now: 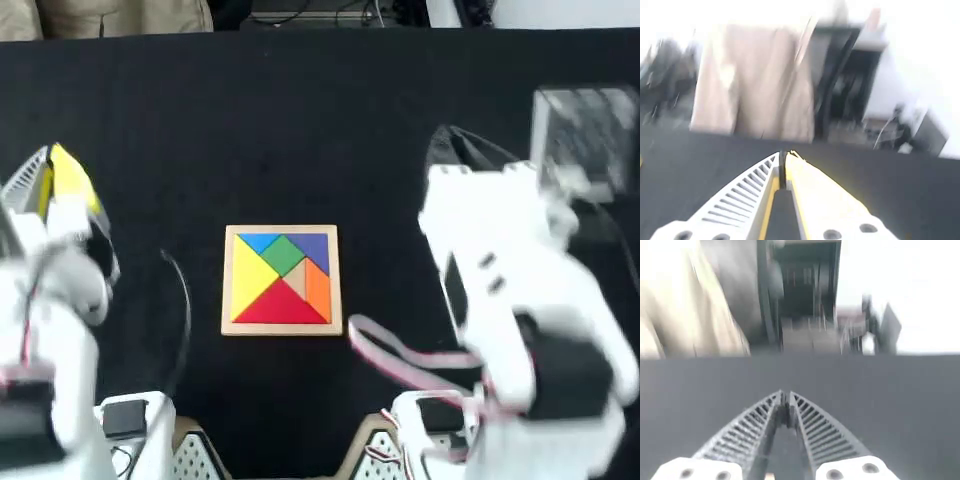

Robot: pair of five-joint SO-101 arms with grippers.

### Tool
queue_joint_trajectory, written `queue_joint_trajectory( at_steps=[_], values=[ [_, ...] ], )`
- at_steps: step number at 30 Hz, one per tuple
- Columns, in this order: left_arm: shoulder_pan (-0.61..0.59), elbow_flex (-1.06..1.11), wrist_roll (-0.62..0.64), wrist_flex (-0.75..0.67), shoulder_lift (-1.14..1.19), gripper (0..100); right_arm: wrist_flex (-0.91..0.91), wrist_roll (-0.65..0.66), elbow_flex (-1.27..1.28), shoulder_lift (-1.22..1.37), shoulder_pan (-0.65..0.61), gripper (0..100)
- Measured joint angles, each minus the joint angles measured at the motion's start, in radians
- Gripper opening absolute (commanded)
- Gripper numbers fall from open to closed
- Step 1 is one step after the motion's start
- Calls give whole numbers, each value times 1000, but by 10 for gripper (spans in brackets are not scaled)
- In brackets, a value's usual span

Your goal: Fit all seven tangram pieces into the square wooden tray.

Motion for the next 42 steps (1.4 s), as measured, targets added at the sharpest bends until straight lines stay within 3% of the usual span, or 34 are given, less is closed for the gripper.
queue_joint_trajectory(
  at_steps=[5,9,17,22,26,32,38,42],
  values=[
    [78,272,0,-247,-285,30,-183,0,172,-216,0,15],
    [89,565,0,-614,-494,30,-454,-2,393,-374,0,15],
    [89,1002,0,-1545,-560,30,-1301,-2,976,-717,0,15],
    [91,1111,0,-1933,-572,30,-1827,0,1229,-865,-5,15],
    [89,1195,0,-2067,-562,30,-2081,0,1346,-867,5,15],
    [40,1198,-2,-2140,-572,30,-2495,46,1557,-868,14,15],
    [-28,1198,-2,-2151,-571,30,-2545,161,1576,-868,14,15],
    [-29,1198,-2,-2058,-571,30,-2544,170,1576,-868,14,15]
  ],
)
